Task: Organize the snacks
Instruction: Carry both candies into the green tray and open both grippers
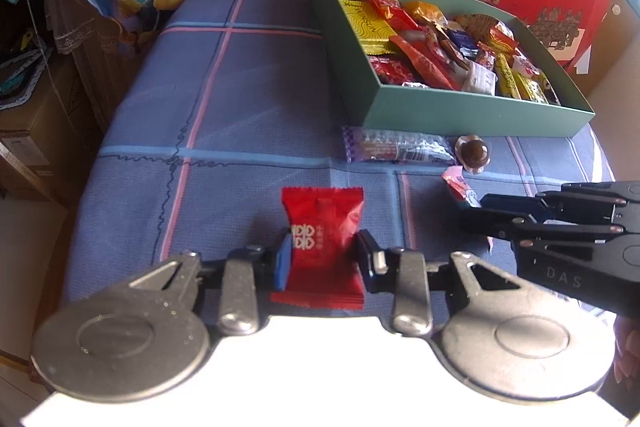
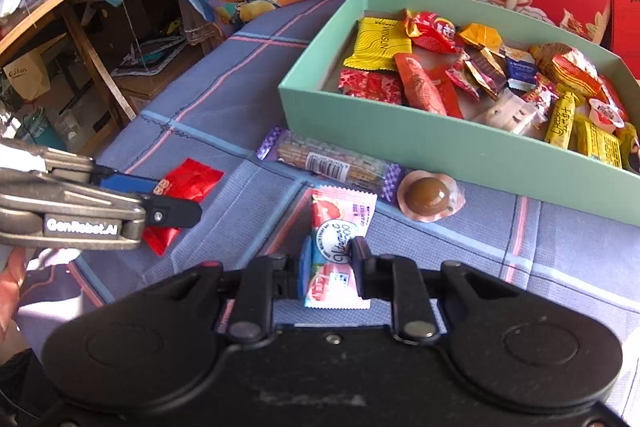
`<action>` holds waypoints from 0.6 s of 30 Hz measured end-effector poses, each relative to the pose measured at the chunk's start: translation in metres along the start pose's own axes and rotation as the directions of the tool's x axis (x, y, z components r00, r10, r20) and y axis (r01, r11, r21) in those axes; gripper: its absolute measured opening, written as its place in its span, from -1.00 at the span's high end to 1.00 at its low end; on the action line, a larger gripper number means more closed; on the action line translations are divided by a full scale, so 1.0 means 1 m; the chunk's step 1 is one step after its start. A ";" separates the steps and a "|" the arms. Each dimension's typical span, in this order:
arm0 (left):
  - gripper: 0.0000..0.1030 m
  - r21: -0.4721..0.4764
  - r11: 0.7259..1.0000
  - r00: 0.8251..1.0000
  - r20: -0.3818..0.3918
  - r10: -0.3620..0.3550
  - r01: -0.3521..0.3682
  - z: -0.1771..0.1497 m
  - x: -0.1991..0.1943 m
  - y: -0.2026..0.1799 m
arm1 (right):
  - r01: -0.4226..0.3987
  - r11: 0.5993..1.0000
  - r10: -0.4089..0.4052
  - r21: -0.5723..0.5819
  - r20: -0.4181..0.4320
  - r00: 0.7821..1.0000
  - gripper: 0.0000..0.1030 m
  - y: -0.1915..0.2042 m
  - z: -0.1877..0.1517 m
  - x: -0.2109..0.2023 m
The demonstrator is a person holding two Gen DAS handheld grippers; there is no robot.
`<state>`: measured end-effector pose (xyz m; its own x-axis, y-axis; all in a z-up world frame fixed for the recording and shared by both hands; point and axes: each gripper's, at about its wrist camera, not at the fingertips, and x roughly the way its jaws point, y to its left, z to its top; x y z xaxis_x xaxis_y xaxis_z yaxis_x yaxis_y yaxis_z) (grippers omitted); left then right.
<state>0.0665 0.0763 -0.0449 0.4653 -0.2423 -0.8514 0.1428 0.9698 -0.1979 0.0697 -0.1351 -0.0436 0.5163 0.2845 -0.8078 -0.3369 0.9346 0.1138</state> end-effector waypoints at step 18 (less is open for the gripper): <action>0.36 0.105 0.992 0.992 0.092 -0.083 0.073 0.064 -0.021 -0.078 | -0.051 0.962 -0.005 0.268 0.202 0.979 0.87 -0.114 0.010 -0.081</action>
<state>0.1018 0.0041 0.0192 0.5304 -0.3234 -0.7836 0.2669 0.9411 -0.2077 0.0738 -0.2629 0.0147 0.6663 0.3174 -0.6748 -0.1392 0.9419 0.3056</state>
